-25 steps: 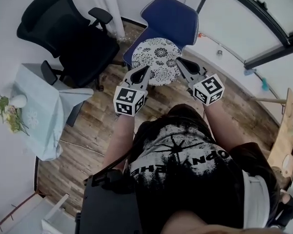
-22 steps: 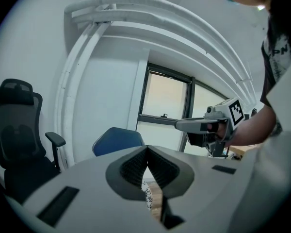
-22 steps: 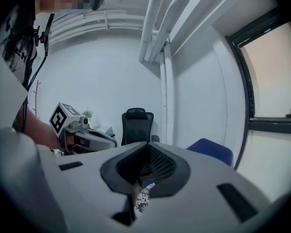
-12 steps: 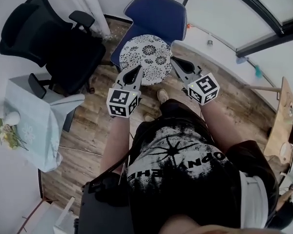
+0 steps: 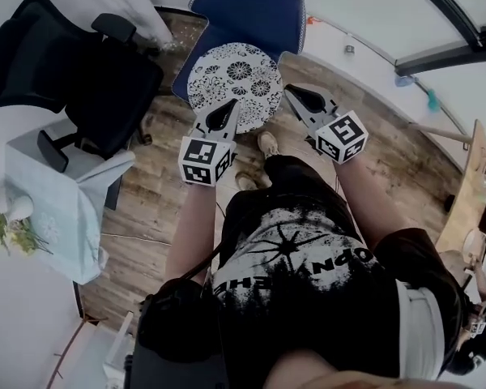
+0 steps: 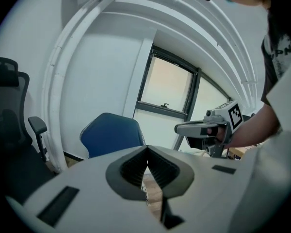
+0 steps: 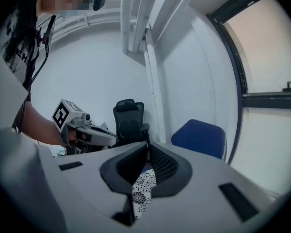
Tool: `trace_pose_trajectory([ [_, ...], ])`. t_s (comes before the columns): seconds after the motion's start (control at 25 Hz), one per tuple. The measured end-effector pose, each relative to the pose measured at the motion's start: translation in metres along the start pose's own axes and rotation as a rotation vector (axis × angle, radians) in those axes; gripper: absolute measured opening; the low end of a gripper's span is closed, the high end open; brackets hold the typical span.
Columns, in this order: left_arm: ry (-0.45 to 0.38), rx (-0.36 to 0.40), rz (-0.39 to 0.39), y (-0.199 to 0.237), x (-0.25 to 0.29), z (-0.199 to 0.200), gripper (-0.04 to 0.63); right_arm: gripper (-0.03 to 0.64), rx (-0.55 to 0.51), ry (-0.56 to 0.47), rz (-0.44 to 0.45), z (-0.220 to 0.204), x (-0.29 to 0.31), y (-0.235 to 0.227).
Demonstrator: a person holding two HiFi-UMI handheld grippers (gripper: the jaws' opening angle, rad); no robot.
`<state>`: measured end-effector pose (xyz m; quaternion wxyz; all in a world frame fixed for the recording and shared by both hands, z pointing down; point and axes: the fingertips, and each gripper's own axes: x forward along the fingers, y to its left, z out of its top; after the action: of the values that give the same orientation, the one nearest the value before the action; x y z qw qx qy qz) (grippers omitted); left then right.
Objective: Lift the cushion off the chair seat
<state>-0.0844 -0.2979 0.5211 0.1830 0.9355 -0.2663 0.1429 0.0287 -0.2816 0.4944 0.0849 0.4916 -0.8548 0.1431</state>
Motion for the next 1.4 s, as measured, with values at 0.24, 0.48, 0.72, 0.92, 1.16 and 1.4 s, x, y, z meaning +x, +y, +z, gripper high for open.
trace_pose_trajectory([
  [0.24, 0.078, 0.013, -0.028, 0.002, 0.045, -0.021, 0.012, 0.021, 0.092, 0.033, 0.038, -0.039, 0.013, -0.031],
  [0.48, 0.136, -0.005, -0.039, 0.011, 0.085, -0.051, 0.012, 0.093, 0.171, 0.148, 0.032, -0.104, 0.036, -0.068],
  [0.72, 0.171, -0.034, -0.044, 0.024, 0.124, -0.076, 0.012, 0.185, 0.273, 0.264, 0.000, -0.176, 0.056, -0.106],
  [0.92, 0.176, -0.067, -0.059, 0.035, 0.160, -0.093, 0.012, 0.230, 0.351, 0.374, -0.016, -0.247, 0.073, -0.130],
  [1.16, 0.233, -0.071, -0.083, 0.043, 0.190, -0.133, 0.012, 0.238, 0.443, 0.460, -0.056, -0.320, 0.085, -0.150],
  [1.4, 0.266, -0.084, -0.066, 0.062, 0.202, -0.162, 0.012, 0.259, 0.599, 0.506, -0.066, -0.379, 0.101, -0.164],
])
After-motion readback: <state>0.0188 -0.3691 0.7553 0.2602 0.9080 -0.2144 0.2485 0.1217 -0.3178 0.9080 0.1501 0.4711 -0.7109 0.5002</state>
